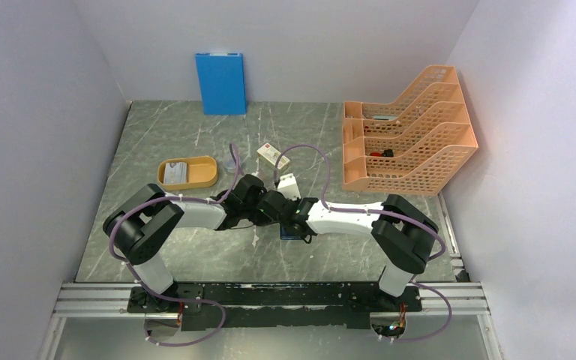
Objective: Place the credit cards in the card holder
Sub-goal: Open the card holder at the center of the board.
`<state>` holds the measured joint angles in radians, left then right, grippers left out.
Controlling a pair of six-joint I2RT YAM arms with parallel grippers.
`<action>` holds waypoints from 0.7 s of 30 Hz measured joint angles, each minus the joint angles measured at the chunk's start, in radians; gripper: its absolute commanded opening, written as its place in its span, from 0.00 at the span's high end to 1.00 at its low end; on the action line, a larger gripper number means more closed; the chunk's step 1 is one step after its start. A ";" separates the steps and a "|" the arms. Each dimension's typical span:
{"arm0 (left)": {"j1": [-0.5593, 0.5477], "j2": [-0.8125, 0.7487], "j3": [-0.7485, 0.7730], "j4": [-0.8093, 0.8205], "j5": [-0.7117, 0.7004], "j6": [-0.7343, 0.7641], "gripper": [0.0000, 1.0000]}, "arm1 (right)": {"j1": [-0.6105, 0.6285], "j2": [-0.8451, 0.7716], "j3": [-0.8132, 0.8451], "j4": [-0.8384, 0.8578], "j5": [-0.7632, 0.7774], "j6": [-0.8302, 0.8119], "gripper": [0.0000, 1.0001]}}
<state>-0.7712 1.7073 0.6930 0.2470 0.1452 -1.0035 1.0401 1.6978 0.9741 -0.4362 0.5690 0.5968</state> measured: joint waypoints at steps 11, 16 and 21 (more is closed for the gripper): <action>-0.003 0.003 0.000 0.000 -0.003 0.000 0.95 | 0.000 -0.016 -0.014 0.013 0.015 0.006 1.00; -0.005 0.010 0.007 0.000 -0.007 -0.003 0.95 | -0.005 -0.043 -0.039 0.022 0.014 0.031 1.00; -0.012 0.025 0.009 0.024 -0.005 -0.016 0.95 | -0.024 -0.101 -0.084 0.029 -0.016 0.065 1.00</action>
<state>-0.7830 1.7325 0.7017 0.2714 0.1402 -1.0191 1.0161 1.5970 0.8906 -0.4072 0.5529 0.6621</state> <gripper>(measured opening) 0.096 0.009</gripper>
